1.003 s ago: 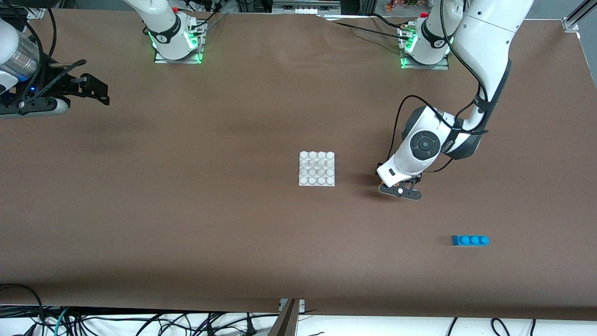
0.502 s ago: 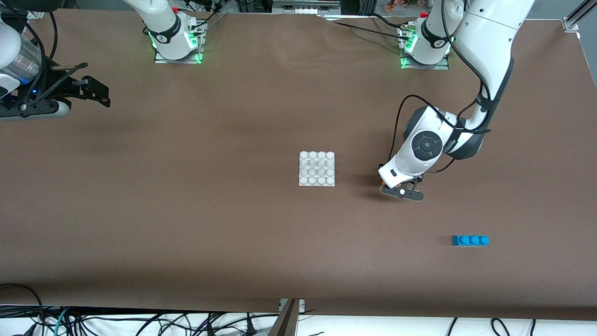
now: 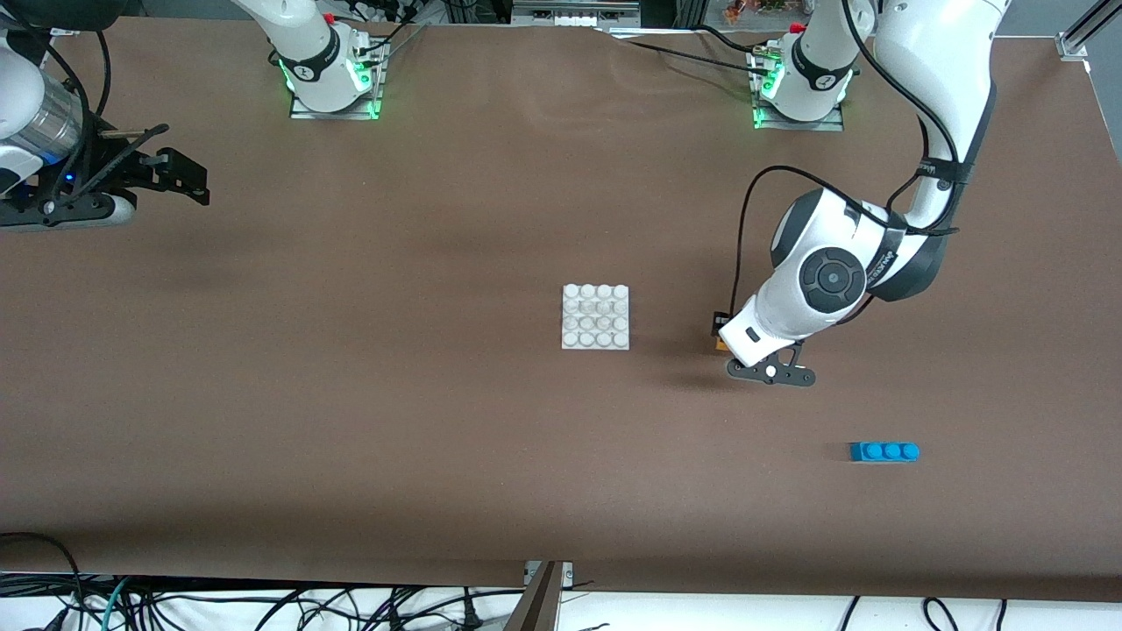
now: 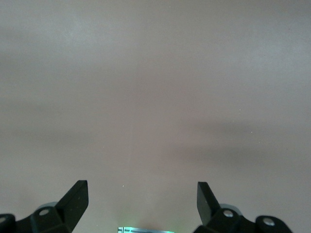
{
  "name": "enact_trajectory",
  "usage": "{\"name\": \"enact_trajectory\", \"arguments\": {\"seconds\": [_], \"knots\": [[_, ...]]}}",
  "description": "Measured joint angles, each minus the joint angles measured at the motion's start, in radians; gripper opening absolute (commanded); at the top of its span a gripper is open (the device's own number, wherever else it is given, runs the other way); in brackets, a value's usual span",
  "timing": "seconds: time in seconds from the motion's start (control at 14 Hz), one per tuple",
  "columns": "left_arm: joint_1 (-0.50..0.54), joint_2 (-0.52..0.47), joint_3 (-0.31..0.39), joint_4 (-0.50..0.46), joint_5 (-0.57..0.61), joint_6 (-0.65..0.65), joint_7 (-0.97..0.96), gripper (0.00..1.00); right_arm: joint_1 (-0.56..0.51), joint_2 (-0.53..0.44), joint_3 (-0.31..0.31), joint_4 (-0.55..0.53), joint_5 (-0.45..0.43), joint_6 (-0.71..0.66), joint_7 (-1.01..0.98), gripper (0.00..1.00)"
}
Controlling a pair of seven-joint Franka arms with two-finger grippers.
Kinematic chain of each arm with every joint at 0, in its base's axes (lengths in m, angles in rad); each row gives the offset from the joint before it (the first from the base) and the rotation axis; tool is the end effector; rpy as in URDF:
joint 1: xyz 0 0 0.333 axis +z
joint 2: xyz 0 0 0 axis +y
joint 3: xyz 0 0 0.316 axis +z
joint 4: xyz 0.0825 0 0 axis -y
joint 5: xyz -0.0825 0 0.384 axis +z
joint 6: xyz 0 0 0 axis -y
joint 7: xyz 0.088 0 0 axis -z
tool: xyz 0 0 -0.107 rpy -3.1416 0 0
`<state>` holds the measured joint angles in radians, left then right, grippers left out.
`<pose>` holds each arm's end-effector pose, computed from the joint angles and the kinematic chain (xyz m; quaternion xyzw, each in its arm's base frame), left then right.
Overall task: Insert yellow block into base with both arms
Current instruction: 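Carry the yellow block with the left gripper over the white base plate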
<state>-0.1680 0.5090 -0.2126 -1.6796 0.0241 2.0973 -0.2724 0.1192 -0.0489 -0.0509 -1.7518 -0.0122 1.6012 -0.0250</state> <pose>0.6231 -0.2323 0.3054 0.9971 -0.0494 -0.0512 0.0268 0.5341 0.0347 0.5684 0.9976 0.0472 -0.0507 0.0059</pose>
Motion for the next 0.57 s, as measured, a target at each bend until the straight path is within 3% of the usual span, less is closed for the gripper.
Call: {"name": "enact_trajectory", "arguments": {"seconds": [0.57], "knots": [[-0.208,0.033,-0.005,0.079,-0.026,0.000,-0.259,0.26,0.000,-0.004,0.000,0.007,0.000,-0.001,0.000,0.99]]}}
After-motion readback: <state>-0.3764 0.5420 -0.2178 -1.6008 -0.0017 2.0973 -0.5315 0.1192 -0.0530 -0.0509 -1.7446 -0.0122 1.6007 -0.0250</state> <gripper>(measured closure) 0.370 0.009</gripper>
